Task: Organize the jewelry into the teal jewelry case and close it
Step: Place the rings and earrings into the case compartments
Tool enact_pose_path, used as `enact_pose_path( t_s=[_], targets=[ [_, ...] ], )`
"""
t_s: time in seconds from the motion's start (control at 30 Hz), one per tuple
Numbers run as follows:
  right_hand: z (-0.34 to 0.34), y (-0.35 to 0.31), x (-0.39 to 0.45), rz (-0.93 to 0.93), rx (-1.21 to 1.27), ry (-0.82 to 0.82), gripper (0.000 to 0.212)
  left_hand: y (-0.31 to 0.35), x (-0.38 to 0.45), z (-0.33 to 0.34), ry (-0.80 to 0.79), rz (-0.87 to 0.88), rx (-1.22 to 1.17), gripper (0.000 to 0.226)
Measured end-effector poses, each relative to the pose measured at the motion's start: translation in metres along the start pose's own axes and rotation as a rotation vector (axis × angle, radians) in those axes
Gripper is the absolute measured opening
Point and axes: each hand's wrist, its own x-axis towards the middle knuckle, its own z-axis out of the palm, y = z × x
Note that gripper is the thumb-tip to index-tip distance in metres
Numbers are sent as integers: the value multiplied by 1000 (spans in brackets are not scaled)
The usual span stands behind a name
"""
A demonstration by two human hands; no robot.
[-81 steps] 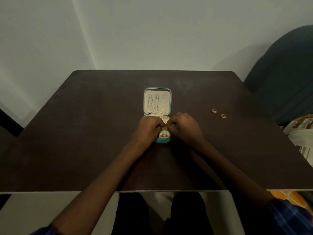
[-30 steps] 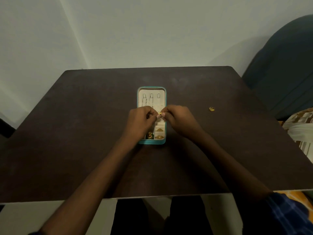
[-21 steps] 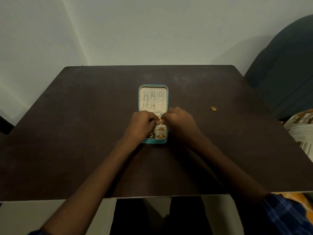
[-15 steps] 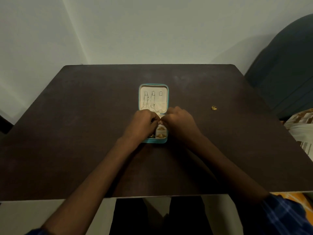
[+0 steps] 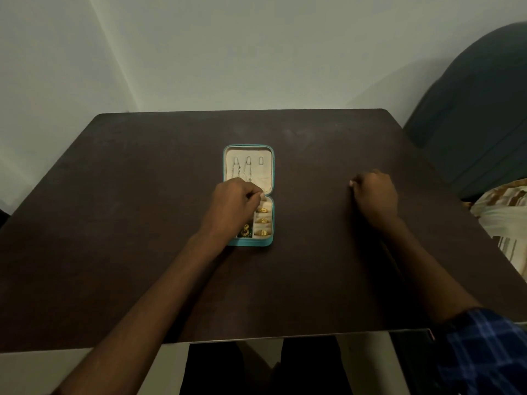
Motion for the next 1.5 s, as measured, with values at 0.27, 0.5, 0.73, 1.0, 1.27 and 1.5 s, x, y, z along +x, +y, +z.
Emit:
enact_pose_path(
  t_s=[0.27, 0.5, 0.73, 1.0, 1.27, 1.5],
  targets=[
    [-20, -56, -26, -409, 370, -217, 14, 4, 1, -2, -45, 106, -139, 31],
    [-28, -112, -40, -494, 496, -440, 12, 2, -2, -5, -63, 108, -276, 24],
    [-6, -119, -55, -420, 571, -364, 15, -12, -9, -1, -33, 18, -280, 23],
    [7, -119, -68, -545, 331, -166, 20, -18, -15, 5, -37, -12, -199, 24],
    [7, -119, -76, -649, 121, -87, 23, -15, -15, 2, -112, 18, -16, 6],
    [10, -119, -77, -621, 172, -65, 17, -14, -14, 3, -127, -8, 44, 11]
  ],
)
